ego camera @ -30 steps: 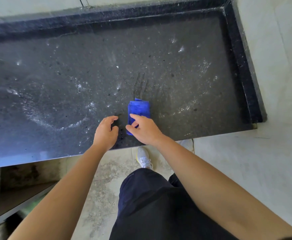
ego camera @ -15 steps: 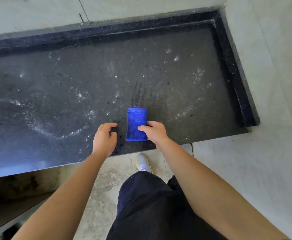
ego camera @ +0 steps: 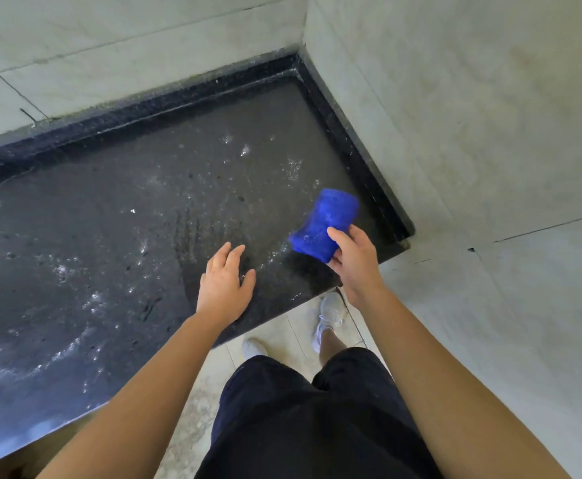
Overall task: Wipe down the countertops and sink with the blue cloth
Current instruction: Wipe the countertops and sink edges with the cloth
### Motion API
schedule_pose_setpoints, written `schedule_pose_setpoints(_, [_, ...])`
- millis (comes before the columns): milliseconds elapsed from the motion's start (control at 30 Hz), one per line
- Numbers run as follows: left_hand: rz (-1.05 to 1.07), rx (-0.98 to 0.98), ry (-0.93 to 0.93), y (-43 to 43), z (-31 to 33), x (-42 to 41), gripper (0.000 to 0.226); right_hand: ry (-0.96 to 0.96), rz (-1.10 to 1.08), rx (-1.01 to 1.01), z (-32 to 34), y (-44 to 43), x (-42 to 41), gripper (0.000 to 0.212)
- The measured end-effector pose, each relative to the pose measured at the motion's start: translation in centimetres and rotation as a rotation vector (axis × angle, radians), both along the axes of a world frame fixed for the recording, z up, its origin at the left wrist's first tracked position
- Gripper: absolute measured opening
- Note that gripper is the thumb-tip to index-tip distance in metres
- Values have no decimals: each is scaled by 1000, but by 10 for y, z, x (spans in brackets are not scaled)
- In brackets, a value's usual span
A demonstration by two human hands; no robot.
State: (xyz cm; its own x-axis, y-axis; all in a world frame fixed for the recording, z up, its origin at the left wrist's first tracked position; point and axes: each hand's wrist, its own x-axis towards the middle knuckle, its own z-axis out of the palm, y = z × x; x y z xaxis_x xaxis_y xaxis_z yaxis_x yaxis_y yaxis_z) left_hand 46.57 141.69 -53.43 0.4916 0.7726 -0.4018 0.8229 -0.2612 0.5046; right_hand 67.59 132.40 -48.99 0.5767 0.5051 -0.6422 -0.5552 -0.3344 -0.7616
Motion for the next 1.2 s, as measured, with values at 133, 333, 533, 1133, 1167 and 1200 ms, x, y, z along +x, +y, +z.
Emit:
schedule_pose_setpoints(133, [-58, 12, 40, -6, -6, 26, 54, -48, 87, -319, -29, -29, 15, 34])
schedule_pose_setpoints(333, [-75, 142, 117, -9, -28, 35, 51, -1136, 754, -531, -77, -59, 40, 62])
schedule_pose_setpoints(533, [29, 306, 156, -5, -56, 36, 51, -1341, 1106, -498, -120, -27, 48, 68])
schedule_pose_setpoints(1133, [110, 543, 154, -11, -91, 28, 51, -1390, 1000, -502, -118, -37, 46, 68])
schedule_pose_setpoints(1167, [110, 548, 152, -11, -91, 27, 50, -1381, 1011, -528, -117, -45, 45, 69])
schedule_pose_setpoints(1200, [110, 553, 145, -11, -92, 28, 50, -1377, 1006, -541, -117, -45, 43, 70])
